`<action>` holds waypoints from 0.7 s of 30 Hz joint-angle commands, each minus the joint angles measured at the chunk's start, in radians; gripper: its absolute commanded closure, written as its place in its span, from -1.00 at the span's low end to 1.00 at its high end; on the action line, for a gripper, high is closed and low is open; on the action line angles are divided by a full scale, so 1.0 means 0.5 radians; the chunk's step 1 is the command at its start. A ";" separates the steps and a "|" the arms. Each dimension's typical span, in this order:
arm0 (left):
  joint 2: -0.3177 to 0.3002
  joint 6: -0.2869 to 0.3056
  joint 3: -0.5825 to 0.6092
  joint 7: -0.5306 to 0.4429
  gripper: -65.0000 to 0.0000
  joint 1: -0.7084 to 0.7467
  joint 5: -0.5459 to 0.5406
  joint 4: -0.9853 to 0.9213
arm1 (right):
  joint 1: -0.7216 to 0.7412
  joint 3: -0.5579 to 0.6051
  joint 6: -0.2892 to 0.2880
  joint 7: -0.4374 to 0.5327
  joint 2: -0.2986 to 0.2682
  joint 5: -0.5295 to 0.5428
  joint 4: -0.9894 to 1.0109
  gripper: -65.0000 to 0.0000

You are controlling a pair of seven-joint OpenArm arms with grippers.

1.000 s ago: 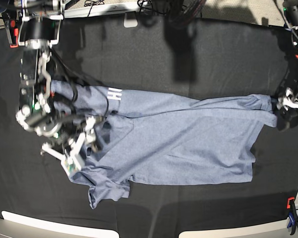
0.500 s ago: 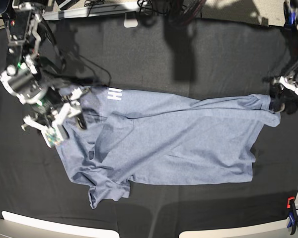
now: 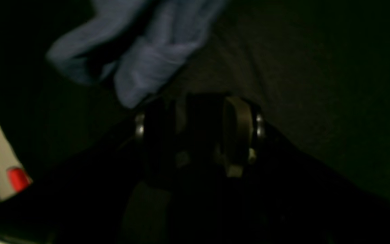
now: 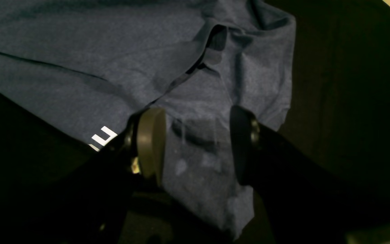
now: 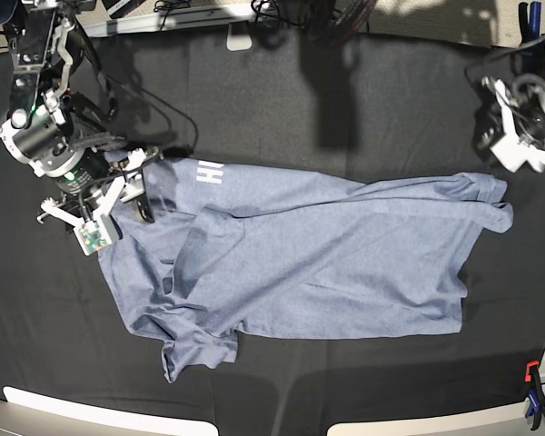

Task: Layout the t-shirt on the table in an organized manner, then fold the t-shirt properly
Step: 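Release the shirt and move both grippers to the folded edge corners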

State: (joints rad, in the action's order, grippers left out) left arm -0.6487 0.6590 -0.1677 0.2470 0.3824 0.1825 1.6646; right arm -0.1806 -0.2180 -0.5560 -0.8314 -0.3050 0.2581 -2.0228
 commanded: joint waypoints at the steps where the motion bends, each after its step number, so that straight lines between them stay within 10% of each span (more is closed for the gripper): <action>1: -0.065 -0.060 0.043 -0.035 0.23 -0.011 0.035 0.033 | 0.023 -0.011 0.005 0.046 -0.021 0.013 -0.039 0.09; 10: -0.141 -0.531 0.423 -0.109 0.23 -0.111 0.257 0.021 | 0.023 -0.011 0.005 0.043 -0.021 0.013 -0.039 0.09; 21: -0.122 -0.539 0.464 -0.172 0.23 -0.356 0.256 -0.369 | 0.024 -0.011 0.006 0.003 -0.021 0.013 -0.039 0.09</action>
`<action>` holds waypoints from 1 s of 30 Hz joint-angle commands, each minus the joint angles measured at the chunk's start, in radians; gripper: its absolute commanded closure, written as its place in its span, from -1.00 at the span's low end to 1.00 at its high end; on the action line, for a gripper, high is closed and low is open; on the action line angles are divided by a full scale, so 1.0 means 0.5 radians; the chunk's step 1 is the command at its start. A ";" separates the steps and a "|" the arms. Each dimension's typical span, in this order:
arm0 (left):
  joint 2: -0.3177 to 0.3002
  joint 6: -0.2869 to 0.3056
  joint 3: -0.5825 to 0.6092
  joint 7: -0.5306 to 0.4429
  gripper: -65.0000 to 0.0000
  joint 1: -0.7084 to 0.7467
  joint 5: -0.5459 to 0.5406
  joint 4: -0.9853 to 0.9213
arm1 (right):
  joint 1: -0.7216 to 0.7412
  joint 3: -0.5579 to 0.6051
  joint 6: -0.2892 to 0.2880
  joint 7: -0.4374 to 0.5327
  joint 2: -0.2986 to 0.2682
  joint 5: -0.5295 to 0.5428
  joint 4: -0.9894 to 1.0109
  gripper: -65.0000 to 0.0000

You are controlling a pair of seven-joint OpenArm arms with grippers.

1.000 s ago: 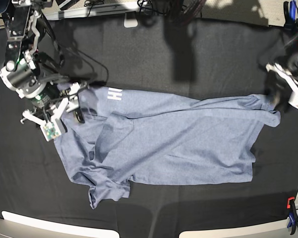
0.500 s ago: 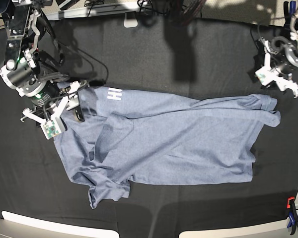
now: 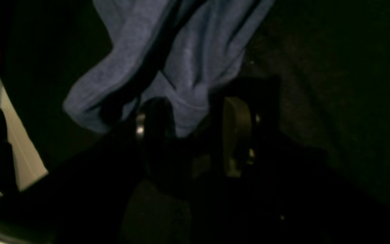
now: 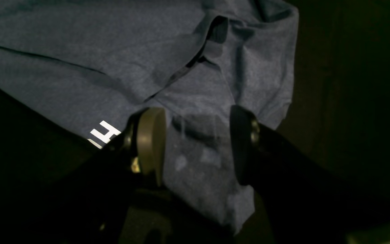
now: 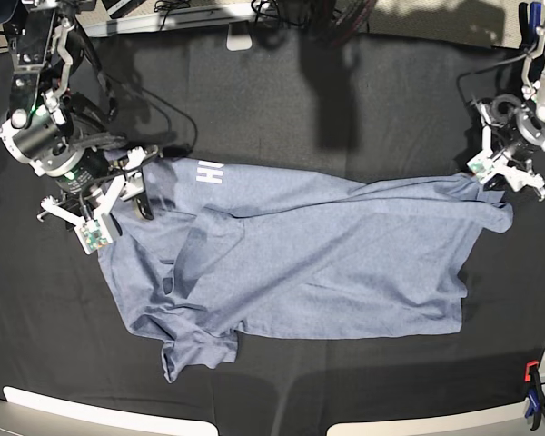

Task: Layout the t-shirt on the table in an organized manner, then fold the t-shirt properly
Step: 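Release the shirt and move both grippers to the folded edge corners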

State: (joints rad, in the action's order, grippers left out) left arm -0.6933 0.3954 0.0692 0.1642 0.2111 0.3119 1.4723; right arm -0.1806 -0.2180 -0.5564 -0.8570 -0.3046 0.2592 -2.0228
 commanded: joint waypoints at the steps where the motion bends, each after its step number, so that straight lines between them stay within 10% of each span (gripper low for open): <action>1: -0.034 -0.012 0.000 -0.020 0.23 -0.013 -0.001 0.003 | 0.024 -0.011 0.007 0.056 -0.022 0.011 -0.039 0.09; 12: -0.027 -0.008 0.066 -0.077 0.25 -0.136 0.006 -0.222 | 0.022 -0.011 0.006 -0.017 -0.023 0.011 -0.047 0.09; 16: -0.027 -0.007 0.066 -0.076 0.68 -0.127 0.005 -0.304 | -0.076 -0.010 0.004 -0.031 -0.050 0.011 -0.179 0.09; 18: -0.026 -0.007 0.066 -0.074 1.00 -0.102 0.005 -0.304 | -0.182 -0.008 0.003 -0.029 -0.098 0.020 -0.296 0.09; 30: -0.011 -0.008 0.066 -0.062 1.00 -0.097 0.005 -0.301 | -0.746 -0.003 0.007 0.221 -0.523 -0.268 -0.451 0.28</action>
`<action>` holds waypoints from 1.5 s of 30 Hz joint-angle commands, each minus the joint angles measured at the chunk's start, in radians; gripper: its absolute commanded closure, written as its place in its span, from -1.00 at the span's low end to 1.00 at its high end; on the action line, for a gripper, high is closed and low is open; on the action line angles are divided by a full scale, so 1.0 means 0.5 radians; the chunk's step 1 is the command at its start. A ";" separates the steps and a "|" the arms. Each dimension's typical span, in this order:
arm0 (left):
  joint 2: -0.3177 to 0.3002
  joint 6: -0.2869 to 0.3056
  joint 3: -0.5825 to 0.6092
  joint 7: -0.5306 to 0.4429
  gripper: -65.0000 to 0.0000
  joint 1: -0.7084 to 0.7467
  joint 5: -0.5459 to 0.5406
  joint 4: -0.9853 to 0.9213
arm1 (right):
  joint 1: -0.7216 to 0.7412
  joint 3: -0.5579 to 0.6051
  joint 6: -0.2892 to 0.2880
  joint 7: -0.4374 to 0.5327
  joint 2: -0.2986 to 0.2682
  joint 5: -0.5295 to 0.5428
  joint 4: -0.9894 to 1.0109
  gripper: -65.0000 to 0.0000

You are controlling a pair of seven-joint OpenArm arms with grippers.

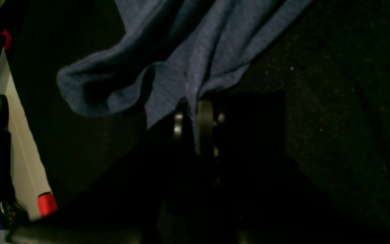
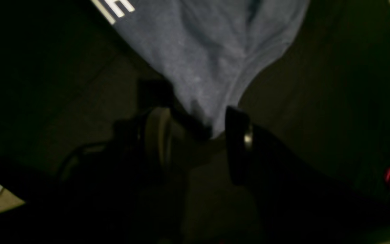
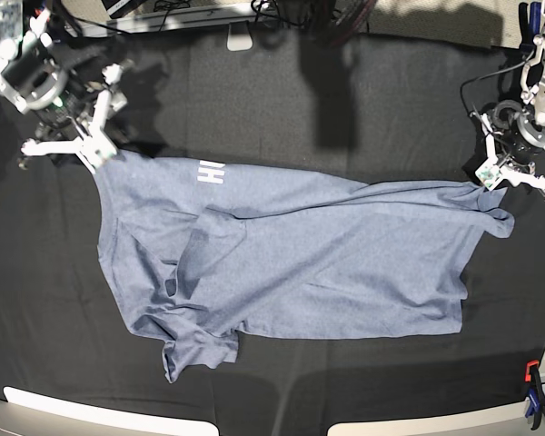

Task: Layout the t-shirt on the table in an organized manner, then fold the t-shirt properly
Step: 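Release the shirt and move both grippers to the folded edge corners, then grasp the folded edge with both grippers and pull it apart to straighten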

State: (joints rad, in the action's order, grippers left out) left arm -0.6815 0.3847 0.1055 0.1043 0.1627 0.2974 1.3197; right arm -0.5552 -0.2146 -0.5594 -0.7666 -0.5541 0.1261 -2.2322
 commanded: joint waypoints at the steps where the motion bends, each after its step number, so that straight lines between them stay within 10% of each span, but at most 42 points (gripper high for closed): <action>1: -0.034 0.014 -0.007 0.058 1.00 0.000 0.034 0.005 | 0.001 0.004 0.021 0.043 -0.046 -0.020 -0.021 0.28; 18: -0.034 0.009 -0.008 0.103 1.00 0.000 0.034 0.005 | 0.299 0.763 0.337 0.250 -0.145 -0.972 0.663 0.28; 34: -0.034 0.009 -0.008 0.102 1.00 0.000 0.033 0.004 | 0.402 0.795 0.419 0.284 -0.188 -1.201 1.009 0.28; 39: -0.035 0.009 -0.008 0.102 1.00 0.001 0.034 0.005 | 0.417 0.795 0.717 0.287 -0.188 -1.245 1.032 0.29; 45: -0.035 0.009 -0.008 0.101 1.00 0.001 0.032 0.005 | 0.423 0.795 0.811 0.290 -0.188 -1.247 1.032 0.76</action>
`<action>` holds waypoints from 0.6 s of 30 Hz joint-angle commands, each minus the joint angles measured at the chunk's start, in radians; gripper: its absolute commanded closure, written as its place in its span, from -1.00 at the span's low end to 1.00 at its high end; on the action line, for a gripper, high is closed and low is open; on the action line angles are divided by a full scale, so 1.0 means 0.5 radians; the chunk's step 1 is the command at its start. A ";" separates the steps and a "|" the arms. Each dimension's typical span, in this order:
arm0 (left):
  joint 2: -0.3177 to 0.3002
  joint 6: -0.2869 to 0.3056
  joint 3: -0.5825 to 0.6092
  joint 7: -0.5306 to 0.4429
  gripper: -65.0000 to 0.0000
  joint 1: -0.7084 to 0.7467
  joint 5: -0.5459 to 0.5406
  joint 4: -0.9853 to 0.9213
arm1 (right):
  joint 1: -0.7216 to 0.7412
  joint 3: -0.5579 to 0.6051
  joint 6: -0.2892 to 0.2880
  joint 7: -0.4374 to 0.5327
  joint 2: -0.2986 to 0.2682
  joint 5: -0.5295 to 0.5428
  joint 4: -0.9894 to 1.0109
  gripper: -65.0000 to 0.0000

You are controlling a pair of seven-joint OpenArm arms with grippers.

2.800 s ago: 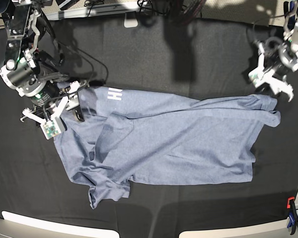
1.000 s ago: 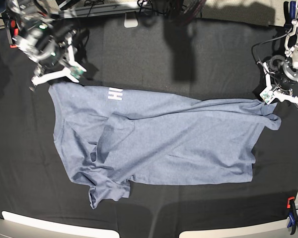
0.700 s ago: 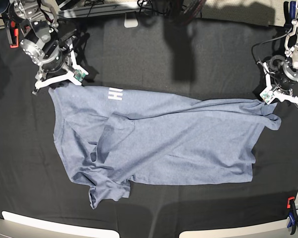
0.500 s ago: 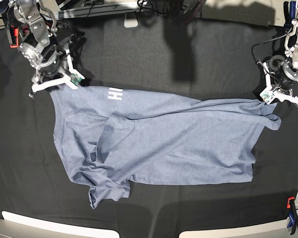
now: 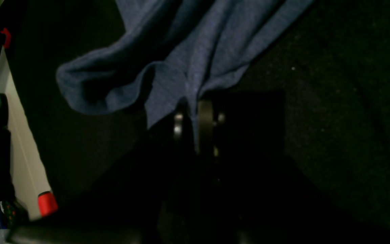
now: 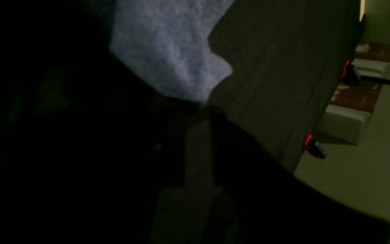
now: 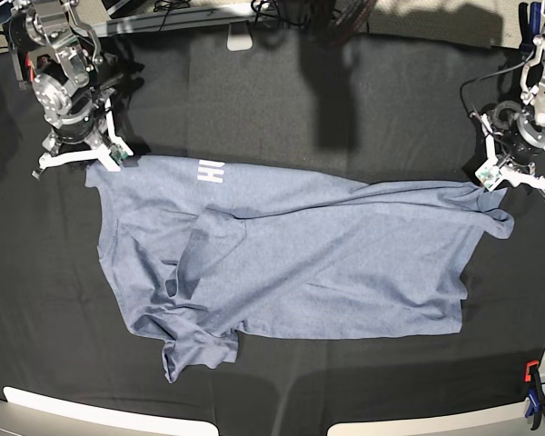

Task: Layout the t-shirt on the table in an organized manner, then fold the t-shirt properly
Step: 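Grasp the folded edge with both grippers and pull it apart to straighten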

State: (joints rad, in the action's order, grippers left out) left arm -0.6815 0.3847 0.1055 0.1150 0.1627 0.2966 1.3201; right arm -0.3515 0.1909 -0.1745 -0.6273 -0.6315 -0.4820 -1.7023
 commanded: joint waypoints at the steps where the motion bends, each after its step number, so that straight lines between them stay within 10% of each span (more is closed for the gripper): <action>1: -0.035 0.010 -0.008 0.080 1.00 0.002 0.034 0.004 | 0.015 -0.016 0.082 0.011 -0.033 -0.025 -0.027 0.85; 9: -0.185 0.014 -0.009 0.096 1.00 0.155 -0.221 0.127 | -0.114 -0.017 0.163 -0.062 -0.106 -0.044 -0.092 1.00; 18: -0.524 0.014 -0.015 0.179 1.00 0.483 -0.455 0.466 | -0.502 -0.018 0.275 -0.251 -0.462 0.024 -0.430 1.00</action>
State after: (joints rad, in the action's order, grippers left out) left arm -0.9192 0.3992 0.1059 0.2104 0.4084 0.0719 1.5425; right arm -0.6044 0.1902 -0.0528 -0.7528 -0.8467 -0.4530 -1.9015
